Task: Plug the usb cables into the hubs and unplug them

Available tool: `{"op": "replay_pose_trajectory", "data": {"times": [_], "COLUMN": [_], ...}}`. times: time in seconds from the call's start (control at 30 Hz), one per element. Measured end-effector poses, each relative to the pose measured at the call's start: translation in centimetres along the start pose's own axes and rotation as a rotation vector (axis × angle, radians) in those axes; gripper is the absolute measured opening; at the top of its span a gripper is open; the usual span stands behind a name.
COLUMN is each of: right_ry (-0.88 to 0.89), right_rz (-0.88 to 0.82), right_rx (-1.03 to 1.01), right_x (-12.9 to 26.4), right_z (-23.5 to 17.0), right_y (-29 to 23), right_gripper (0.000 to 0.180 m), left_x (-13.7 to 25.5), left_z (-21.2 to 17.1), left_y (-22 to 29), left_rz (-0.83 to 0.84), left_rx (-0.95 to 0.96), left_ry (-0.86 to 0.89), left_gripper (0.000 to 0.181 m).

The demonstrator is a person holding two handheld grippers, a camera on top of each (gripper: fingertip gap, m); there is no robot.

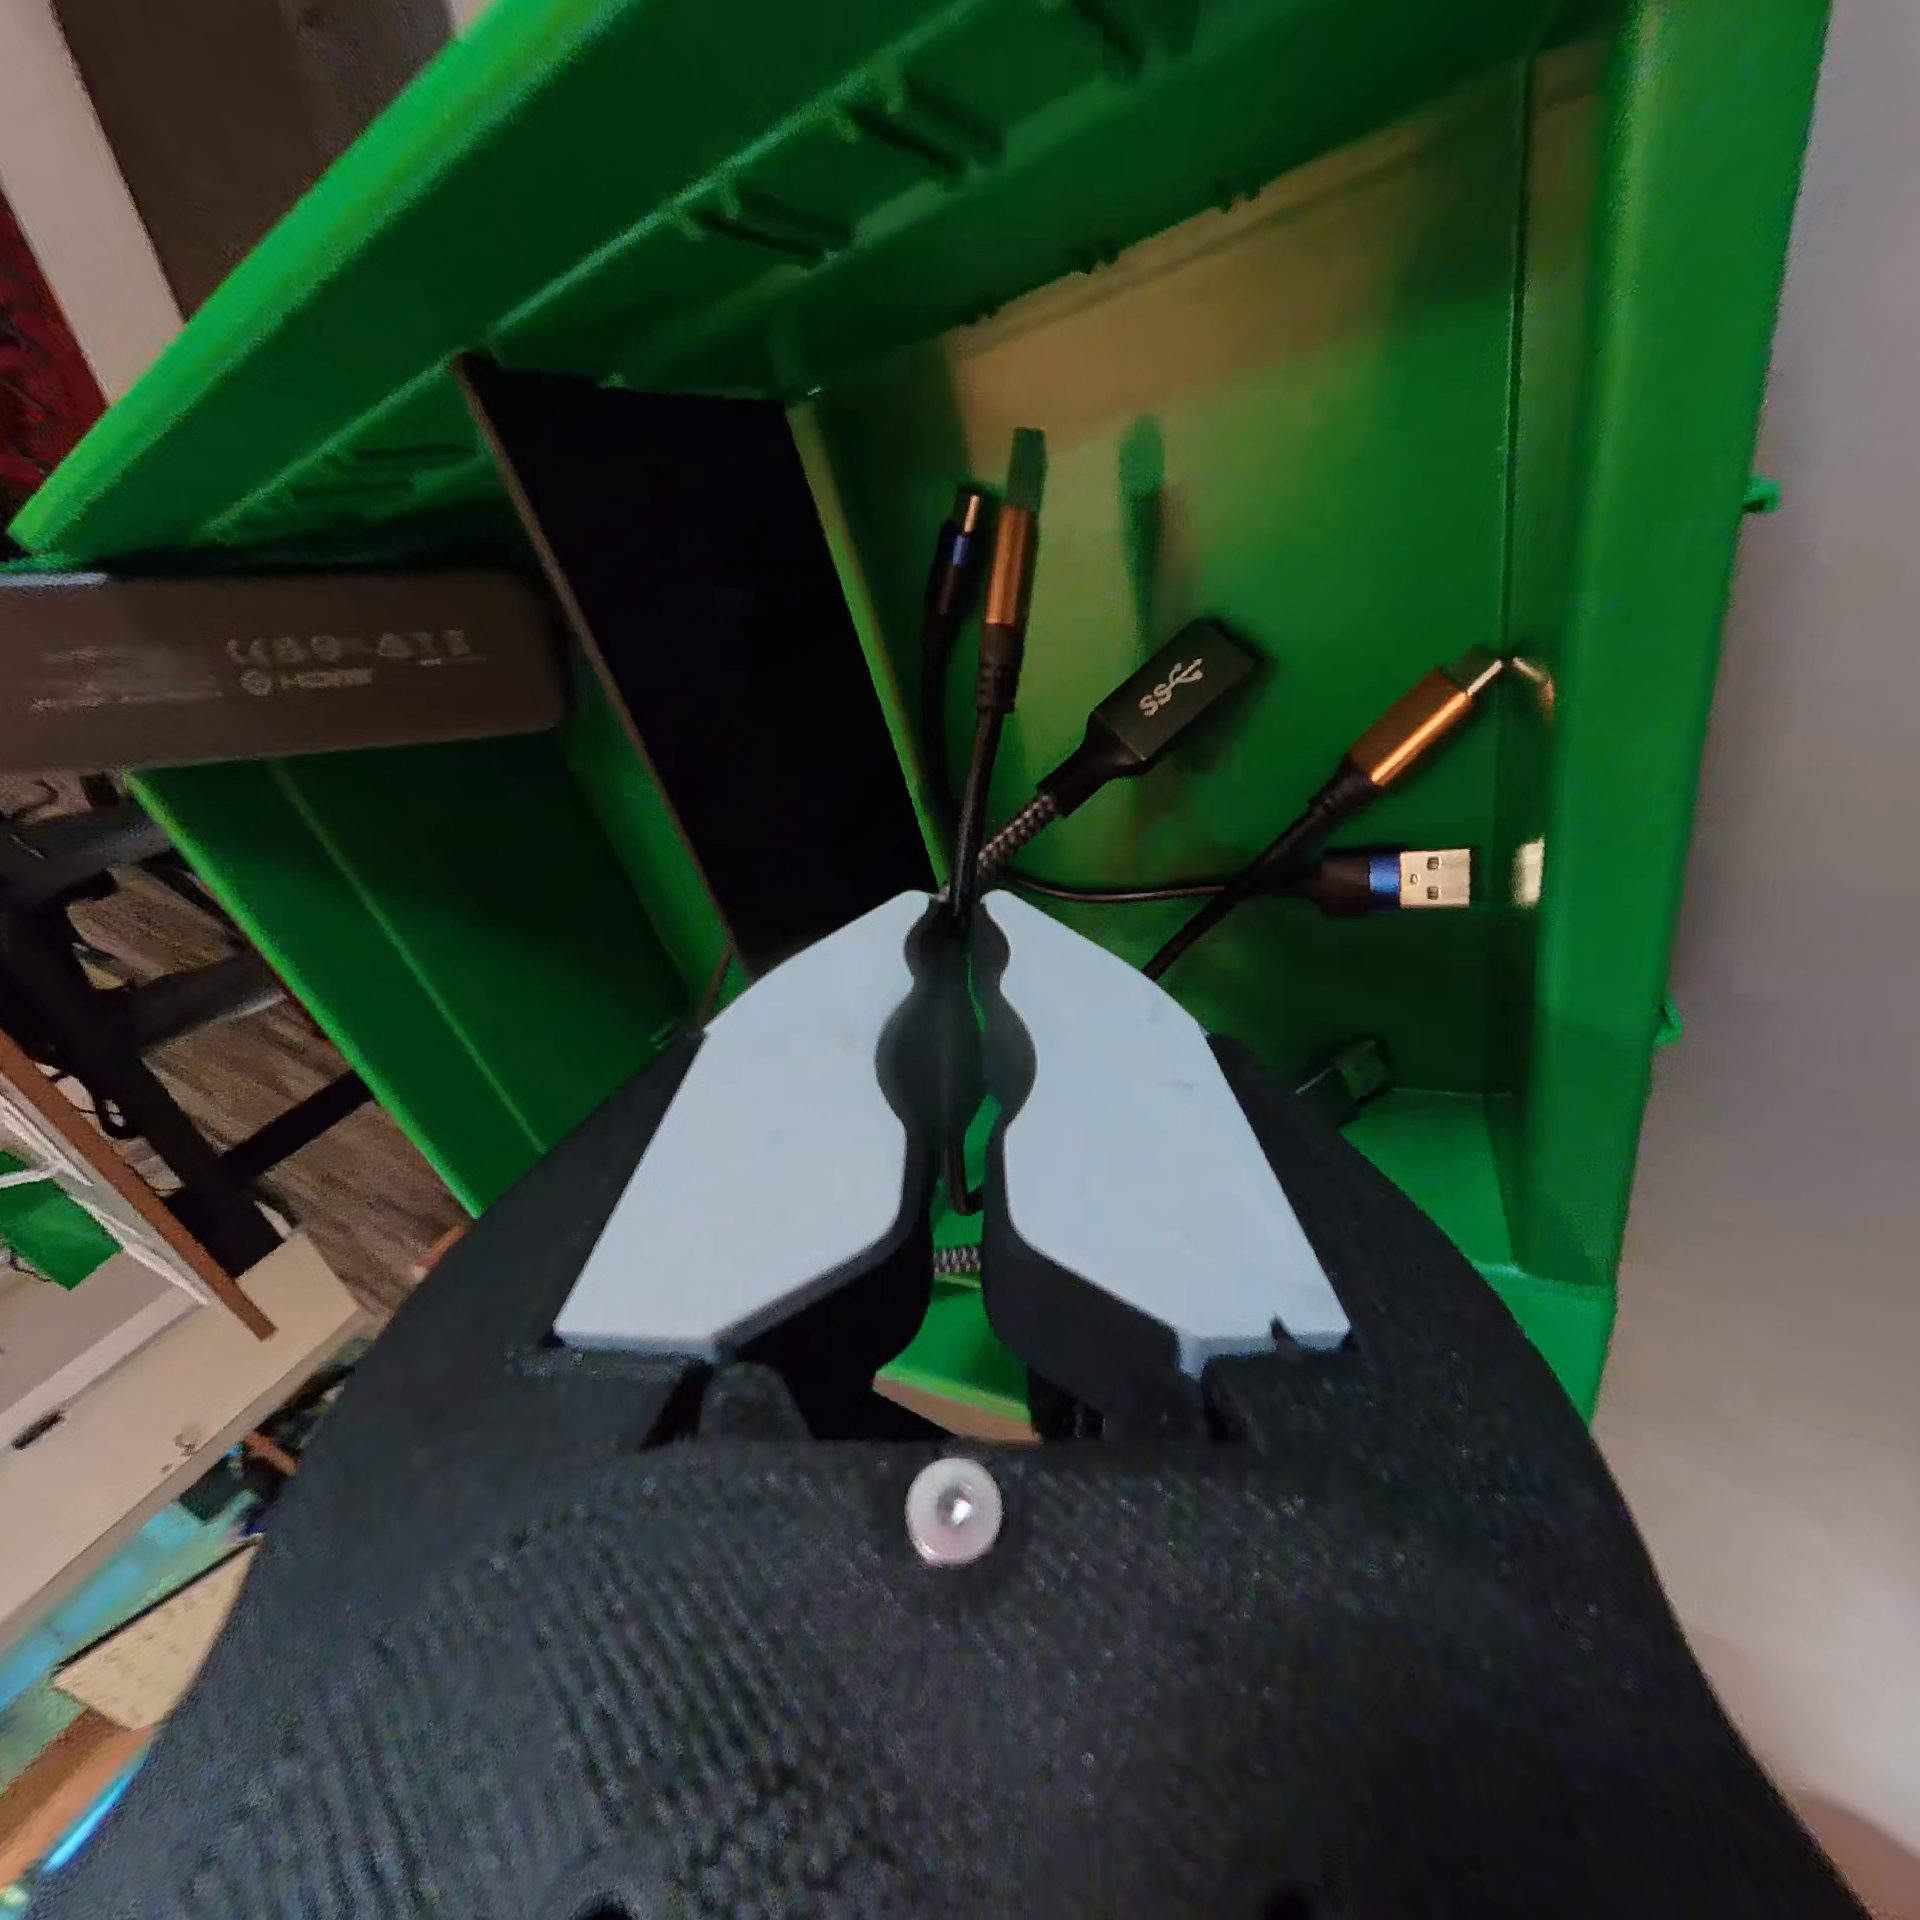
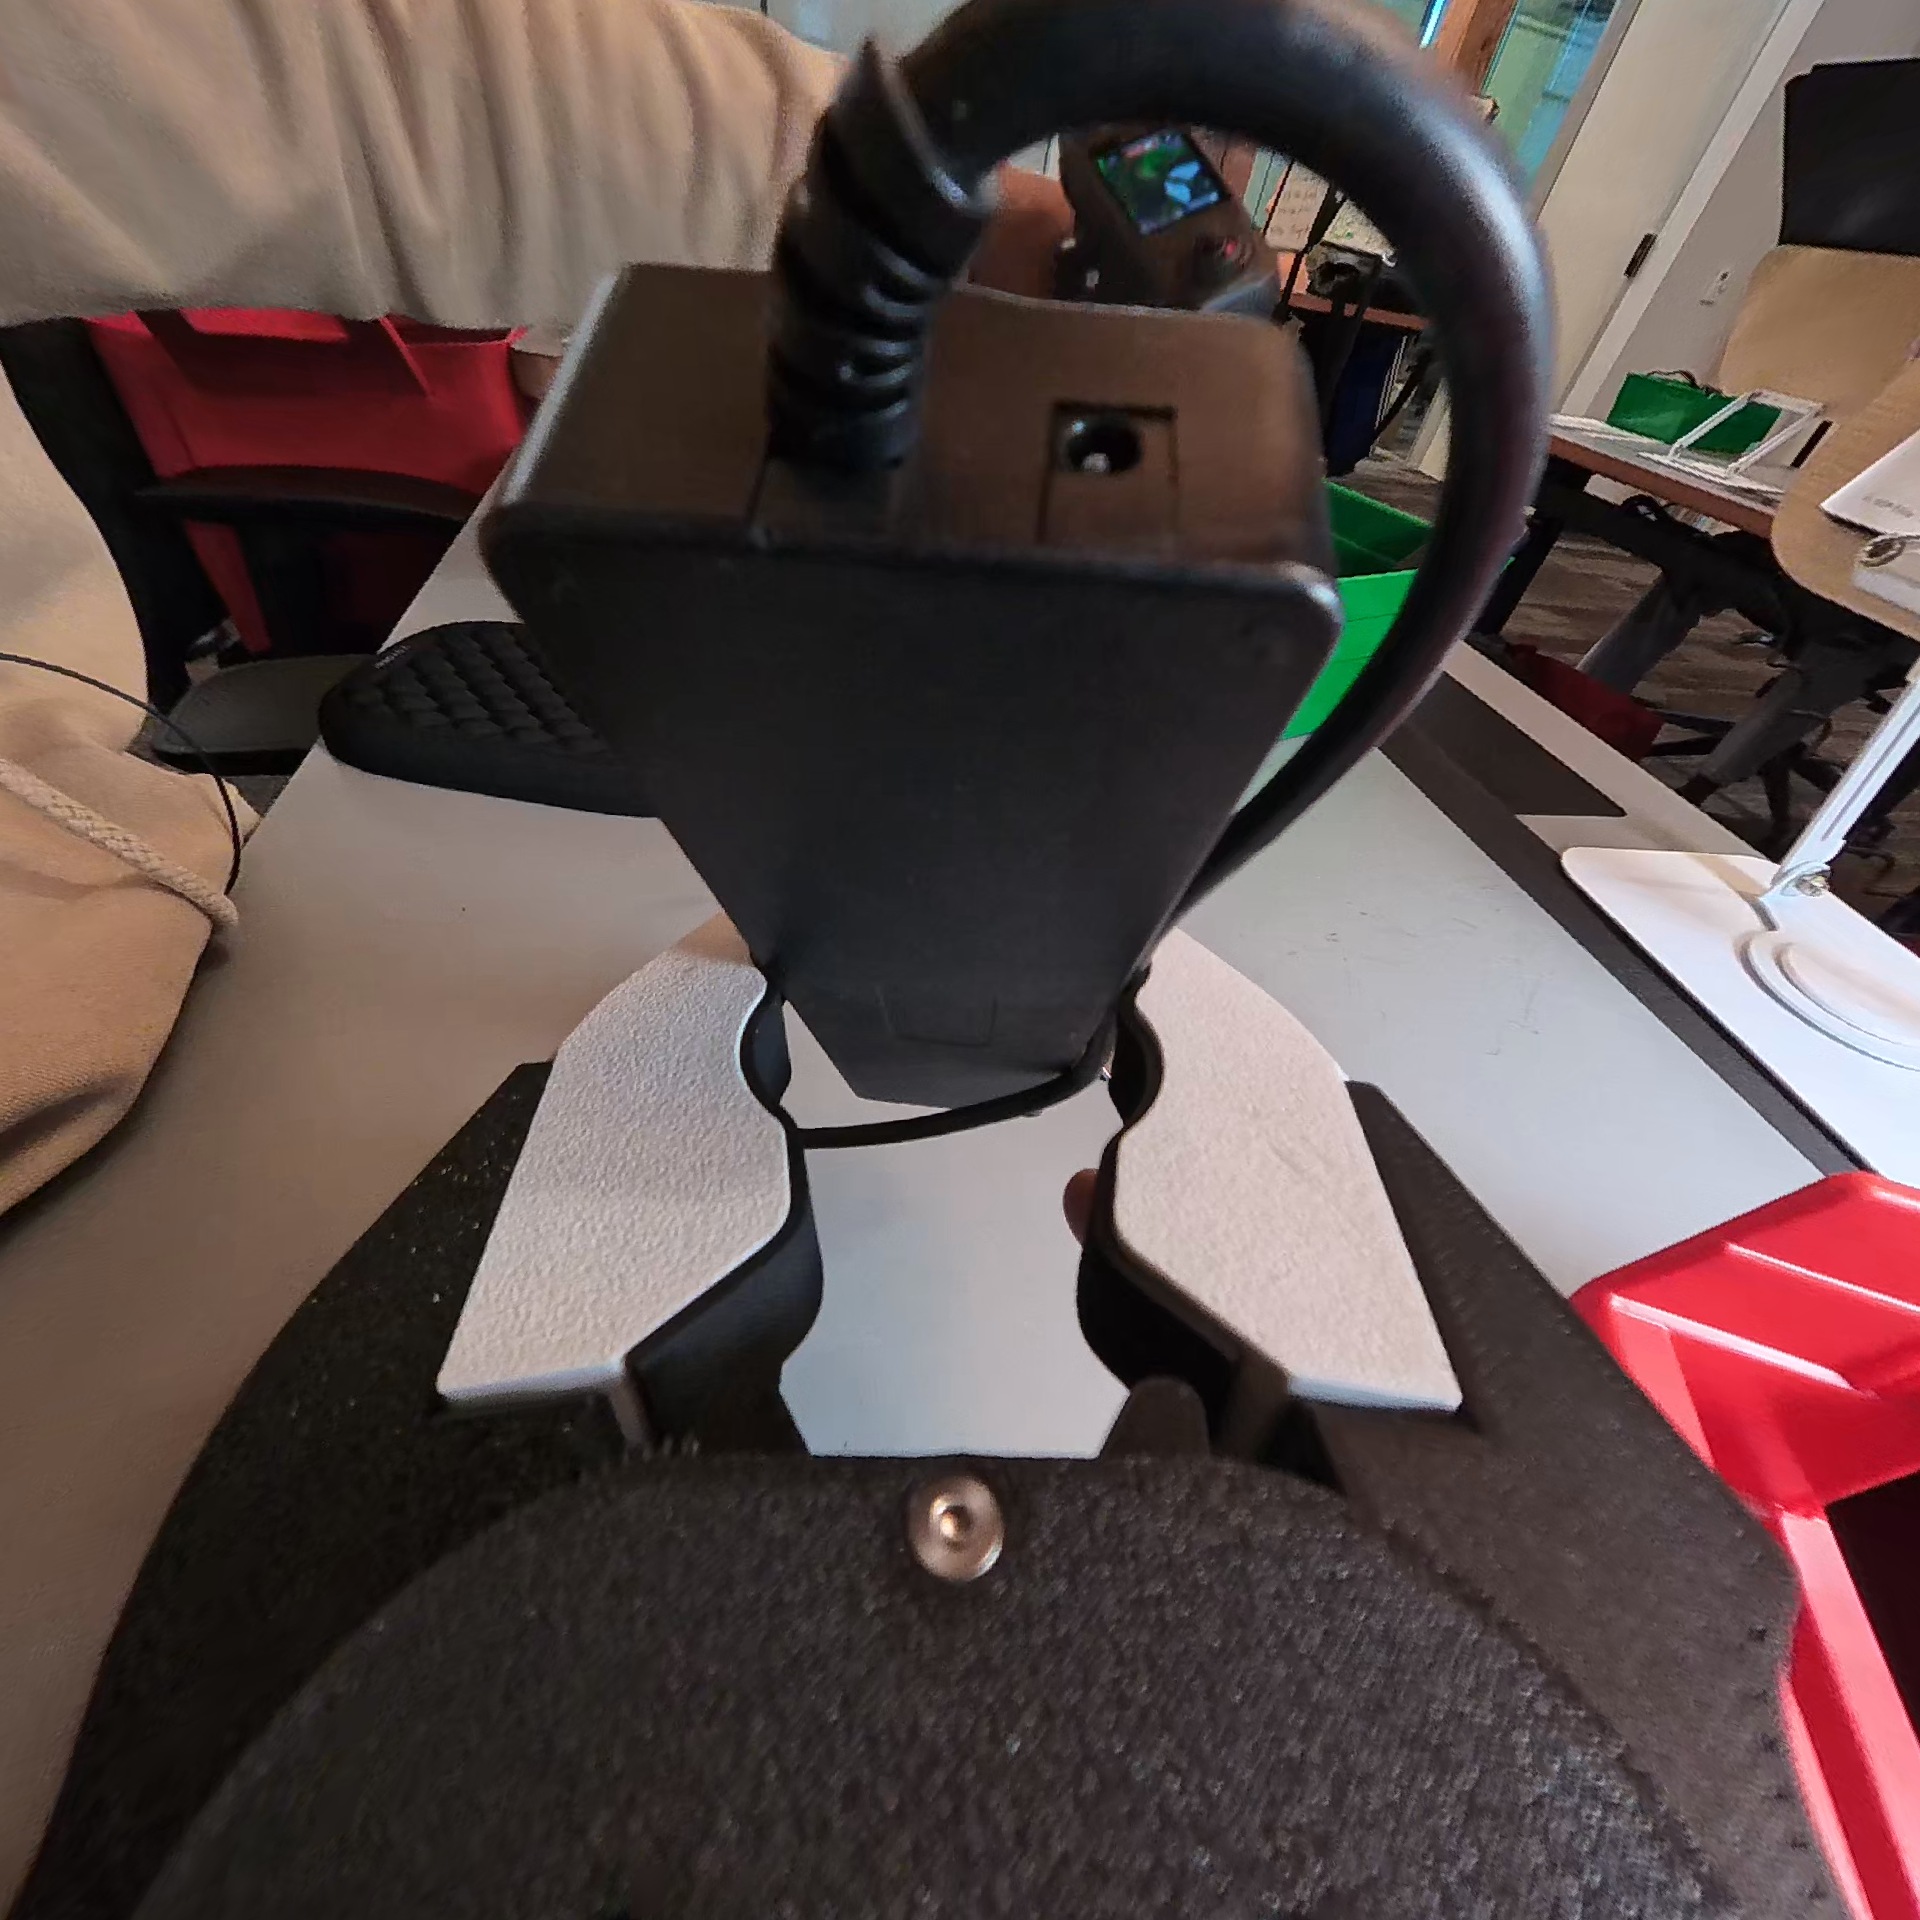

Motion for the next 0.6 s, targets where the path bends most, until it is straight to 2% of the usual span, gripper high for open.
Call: {"op": "replay_pose_trajectory", "data": {"times": [0.13,0.37,0.5,0.6], "right_ry": [0.013,0.039,0.065,0.078], "right_rz": [-0.001,-0.001,0.011,0.013], "right_rx": [-0.001,-0.014,-0.006,-0.006], "right_x": [0.1,0.2,0.4,0.4], "right_z": [0.3,0.5,0.9,1.1], "right_y": [0.0,0.1,-0.1,-0.1], "right_gripper": [0.060,0.060,0.060,0.060], "left_x": [3.8,12.5,15.8,16.7], "left_z": [0.1,3.5,7.0,9.6], "left_y": [-1.4,-0.9,2.0,5.0], "left_rz": [0.030,-0.015,-0.161,-0.330], "left_rx": [0.137,0.293,0.279,0.273], "left_ry": [0.122,0.502,0.764,0.936], "left_gripper": [0.005,0.005,0.004,0.004]}}
Point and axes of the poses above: each gripper's, where its closed fingertips meet, x back along the fingers, z out of its top, y = z × x across the jaws, the point moved 6 cm from there along x, back along the fingers, and after that the axes turned 6 degrees about y, right-handed, at the moved point
